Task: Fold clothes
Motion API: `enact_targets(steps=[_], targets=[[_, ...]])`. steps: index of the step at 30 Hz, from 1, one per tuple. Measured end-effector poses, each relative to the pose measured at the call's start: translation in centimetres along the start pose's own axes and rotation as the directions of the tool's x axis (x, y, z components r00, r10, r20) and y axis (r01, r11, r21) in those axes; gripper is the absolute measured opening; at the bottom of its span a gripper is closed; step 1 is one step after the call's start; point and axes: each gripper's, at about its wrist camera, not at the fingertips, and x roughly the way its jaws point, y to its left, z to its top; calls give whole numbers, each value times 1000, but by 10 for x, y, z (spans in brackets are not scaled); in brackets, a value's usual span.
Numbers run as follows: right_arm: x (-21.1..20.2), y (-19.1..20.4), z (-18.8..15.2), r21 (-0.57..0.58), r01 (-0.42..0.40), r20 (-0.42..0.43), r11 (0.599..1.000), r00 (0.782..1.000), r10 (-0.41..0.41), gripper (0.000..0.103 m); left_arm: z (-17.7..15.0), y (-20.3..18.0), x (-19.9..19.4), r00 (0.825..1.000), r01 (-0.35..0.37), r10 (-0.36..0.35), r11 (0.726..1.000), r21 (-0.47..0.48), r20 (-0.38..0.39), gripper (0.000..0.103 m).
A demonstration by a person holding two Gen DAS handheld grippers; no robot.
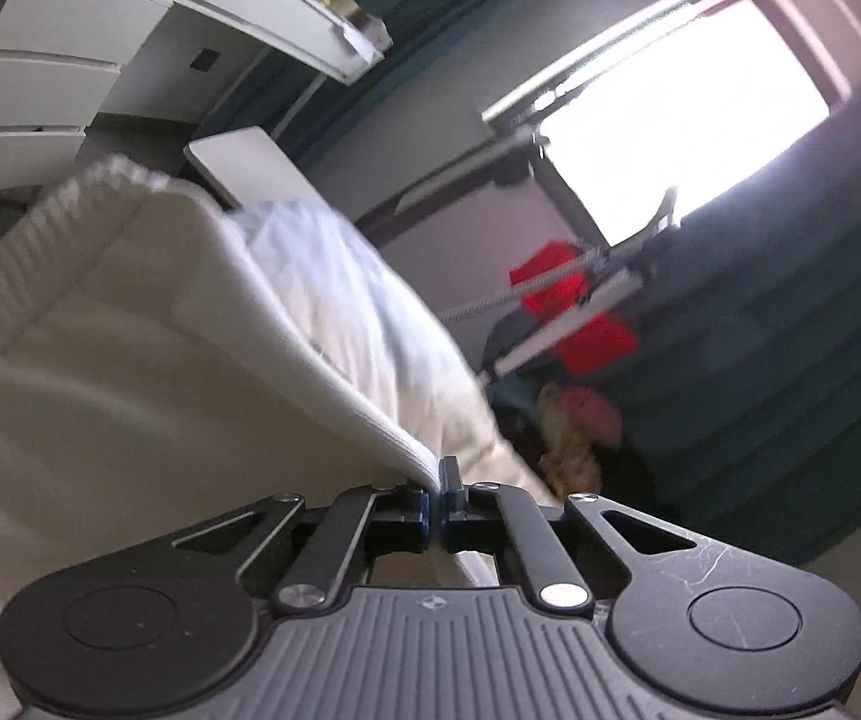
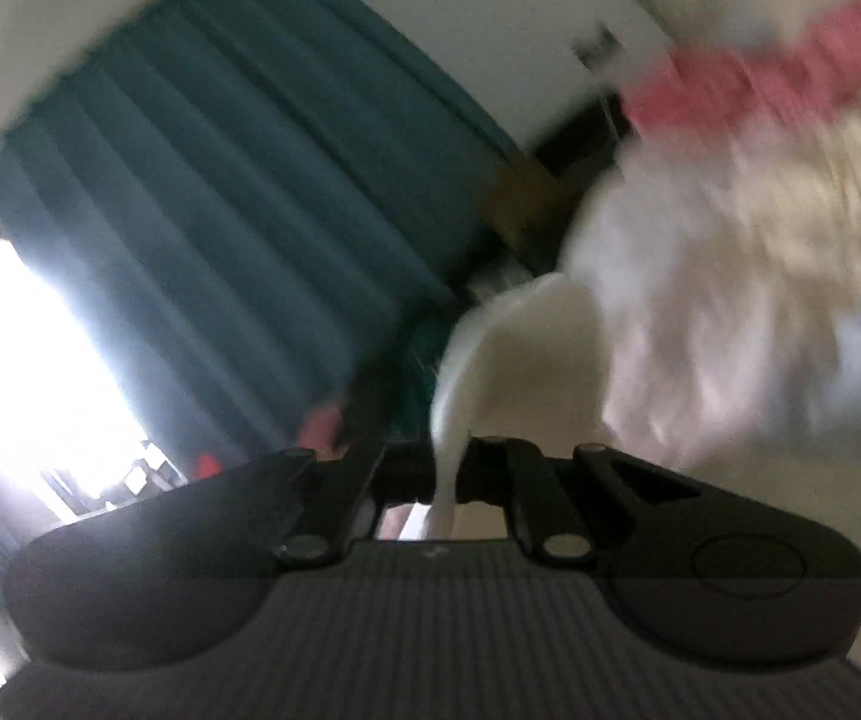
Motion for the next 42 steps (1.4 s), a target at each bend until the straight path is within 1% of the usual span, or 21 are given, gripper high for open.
enact_targets(steps=[2,5,9,13,15,18,19,20,21,22,23,24,26,29,31,35,36,37,40,41,42], targets=[[20,26,11,-48,11,13,999,1000,-10,5,13,-3,8,1000,-6,6,1000,-11,9,3],[79,49,13,-102,83,-24,991,996,-85,5,22,-9,40,1000,-32,32,999,-3,-1,4],[166,60,-24,-253,206,-68,945,971,-229,5,19,-16,104,992,-119,121,992,40,-36,5],[234,39,-65,-255,274,-170,927,931,-322,5,14,-13,146,980,-184,190,979,81,-65,6],[255,28,-82,-271,268,-203,925,923,-327,6,10,-12,155,976,-199,208,972,122,-68,8],[271,22,-92,-311,207,-246,928,925,-289,8,7,-14,156,978,-181,198,964,197,-70,11],[272,21,-92,-319,175,-265,932,927,-265,11,4,-17,153,979,-168,188,960,225,-73,17],[271,19,-89,-318,148,-277,937,930,-241,19,1,-22,150,981,-153,179,952,264,-75,28],[270,17,-87,-315,123,-285,941,933,-217,34,-2,-27,146,983,-140,170,942,305,-75,35],[261,16,-84,-296,101,-282,950,941,-188,45,-8,-34,141,984,-131,165,925,356,-68,49],[251,15,-81,-273,80,-274,959,949,-157,67,-14,-42,136,985,-121,159,905,408,-60,56],[238,14,-80,-258,66,-253,964,958,-134,77,-23,-52,131,987,-108,150,878,467,-54,58],[209,10,-78,-231,50,-216,972,971,-101,75,-43,-72,122,988,-77,139,813,576,-63,58],[166,1,-78,-161,57,-191,985,978,-88,76,-89,-102,106,989,21,93,685,728,-116,60],[140,-14,-81,-76,86,-183,993,978,-99,76,-121,-111,105,986,34,109,621,783,-129,63],[111,-57,-95,138,240,-274,961,942,-196,75,-184,-127,104,978,64,144,481,874,-151,63],[112,-65,-97,161,259,-305,952,931,-202,68,-200,-131,103,976,72,153,444,893,-155,63],[114,-71,-99,176,273,-336,946,920,-203,67,-216,-136,103,974,81,162,406,910,-159,63],[119,-77,-97,184,228,-348,956,925,-154,66,-264,-148,101,967,109,192,288,951,-169,62],[121,-77,-95,189,205,-344,960,930,-131,64,-280,-152,101,964,118,202,248,961,-171,60],[125,-80,-96,192,202,-346,960,930,-126,55,-292,-155,103,963,121,213,215,969,-167,59]])
